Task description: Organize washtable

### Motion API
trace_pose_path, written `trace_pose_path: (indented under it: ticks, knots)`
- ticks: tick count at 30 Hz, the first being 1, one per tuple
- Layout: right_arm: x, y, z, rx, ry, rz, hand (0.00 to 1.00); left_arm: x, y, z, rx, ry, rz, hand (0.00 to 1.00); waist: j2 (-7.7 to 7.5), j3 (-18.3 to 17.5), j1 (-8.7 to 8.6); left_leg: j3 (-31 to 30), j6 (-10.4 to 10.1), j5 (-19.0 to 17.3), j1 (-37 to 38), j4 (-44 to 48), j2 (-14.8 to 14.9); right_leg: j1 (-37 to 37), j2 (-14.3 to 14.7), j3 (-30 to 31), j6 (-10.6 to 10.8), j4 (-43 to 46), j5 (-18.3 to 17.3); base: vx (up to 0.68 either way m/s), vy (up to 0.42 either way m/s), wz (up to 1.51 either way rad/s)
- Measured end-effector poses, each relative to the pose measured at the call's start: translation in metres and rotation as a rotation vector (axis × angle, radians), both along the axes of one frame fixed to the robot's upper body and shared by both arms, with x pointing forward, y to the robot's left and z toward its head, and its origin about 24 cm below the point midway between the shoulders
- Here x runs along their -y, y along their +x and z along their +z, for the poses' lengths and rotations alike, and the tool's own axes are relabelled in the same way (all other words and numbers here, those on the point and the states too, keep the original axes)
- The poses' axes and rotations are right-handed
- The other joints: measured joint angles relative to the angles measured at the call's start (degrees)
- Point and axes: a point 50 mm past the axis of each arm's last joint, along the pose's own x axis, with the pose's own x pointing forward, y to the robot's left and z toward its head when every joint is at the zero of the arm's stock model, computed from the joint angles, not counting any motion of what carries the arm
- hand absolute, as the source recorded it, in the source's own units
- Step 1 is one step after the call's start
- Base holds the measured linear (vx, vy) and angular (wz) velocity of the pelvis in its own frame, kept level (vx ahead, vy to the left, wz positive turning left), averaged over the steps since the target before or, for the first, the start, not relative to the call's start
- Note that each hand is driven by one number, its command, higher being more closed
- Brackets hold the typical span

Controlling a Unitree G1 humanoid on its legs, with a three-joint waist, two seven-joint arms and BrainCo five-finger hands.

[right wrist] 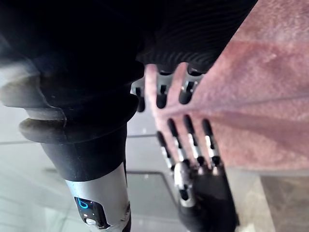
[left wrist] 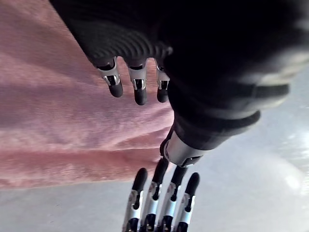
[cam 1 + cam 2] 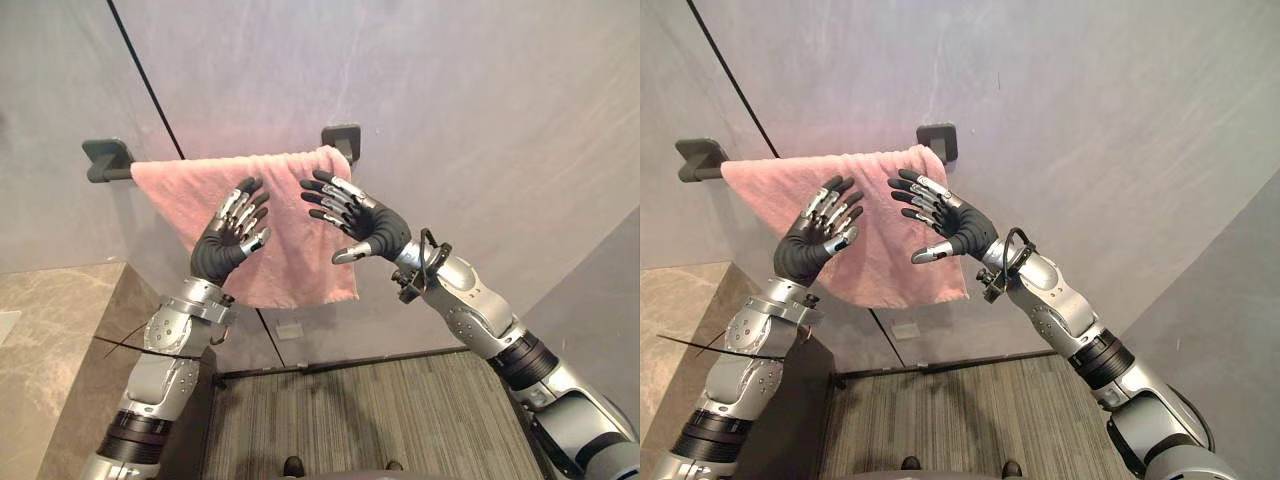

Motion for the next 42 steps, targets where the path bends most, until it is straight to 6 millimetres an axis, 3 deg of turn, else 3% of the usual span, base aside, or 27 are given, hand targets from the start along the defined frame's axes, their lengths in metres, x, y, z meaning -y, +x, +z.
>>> trace_pose_path:
  ticks: [10, 19, 26, 30, 33, 36, 39, 40, 42]
  knots:
    - [-0.005, 0.001, -0.019, -0.064, -0.083, 0.013, 0.0, -0.017, 0.013, -0.027, -0.16, 0.078, -0.007, 0.0, -1.56, 2.94, 0.03, 0.53, 0.26, 1.14, -5.01, 0.01, 0.09, -4.59, 0.13, 0.62, -0.19, -1.47, 2.25, -0.01, 0.001, -0.03]
    - [-0.018, 0.012, 0.002, -0.001, -0.049, -0.02, 0.0, -0.023, 0.045, 0.005, -0.074, 0.064, 0.092, 0.0, -1.56, 6.07, 0.04, -1.51, -0.05, 2.59, -9.18, 0.01, 0.7, -7.1, 0.81, -1.32, -0.8, -2.22, 3.19, -0.02, -0.006, 0.11]
    - [0.001, 0.023, 0.019, 0.039, 0.036, -0.156, 0.0, -0.044, 0.051, 0.007, -0.07, 0.006, 0.256, 0.0, -1.21, 6.88, 0.04, -2.61, -0.38, 3.04, -10.14, 0.01, 0.94, -7.65, 1.14, -2.05, -0.88, -2.18, 3.18, 0.0, -0.006, 0.05]
    - [0.009, 0.029, 0.016, 0.026, 0.052, -0.231, 0.0, -0.05, 0.053, 0.012, -0.056, -0.012, 0.29, 0.0, -1.06, 6.98, 0.04, -2.75, -0.38, 3.14, -10.09, 0.01, 1.01, -7.59, 1.21, -2.1, -1.02, -2.03, 3.11, 0.0, 0.001, 0.01]
    - [0.034, 0.031, -0.003, -0.037, 0.087, -0.35, 0.0, -0.06, 0.047, 0.01, -0.045, -0.078, 0.339, 0.0, -0.85, 7.1, 0.23, -3.14, -0.39, 3.15, -9.52, 0.02, 0.99, -6.83, 1.21, -2.45, -1.15, -2.01, 3.01, 0.0, 0.011, 0.06]
    - [0.067, 0.022, -0.035, -0.15, 0.157, -0.494, 0.0, -0.073, 0.032, -0.009, -0.094, -0.107, 0.397, 0.0, -0.56, 7.28, 0.18, -3.36, -0.4, 3.13, -8.9, 0.03, 1.04, -6.02, 1.26, -2.78, -1.34, -2.03, 2.81, 0.02, 0.006, 0.06]
    - [0.104, -0.008, -0.088, -0.322, 0.173, -0.65, 0.0, -0.091, 0.005, -0.042, -0.189, -0.157, 0.493, 0.0, -0.39, 7.37, 0.16, -3.42, -0.48, 3.02, -7.98, 0.02, 1.13, -5.08, 1.3, -2.91, -1.44, -2.03, 2.44, 0.01, 0.004, 0.03]
    - [0.11, -0.015, -0.097, -0.352, 0.176, -0.678, 0.0, -0.094, 0.0, -0.048, -0.203, -0.163, 0.514, 0.0, -0.39, 7.37, 0.11, -3.42, -0.51, 3.0, -7.94, 0.02, 1.18, -5.05, 1.33, -2.9, -1.46, -2.03, 2.42, 0.0, 0.0, 0.0]
    - [0.132, -0.045, -0.129, -0.456, 0.17, -0.799, 0.0, -0.104, -0.023, -0.069, -0.267, -0.191, 0.577, 0.0, -0.38, 7.36, -0.02, -3.33, -0.71, 2.82, -7.61, 0.03, 1.26, -4.85, 1.3, -2.7, -1.87, -2.02, 2.01, -0.01, 0.009, -0.05]
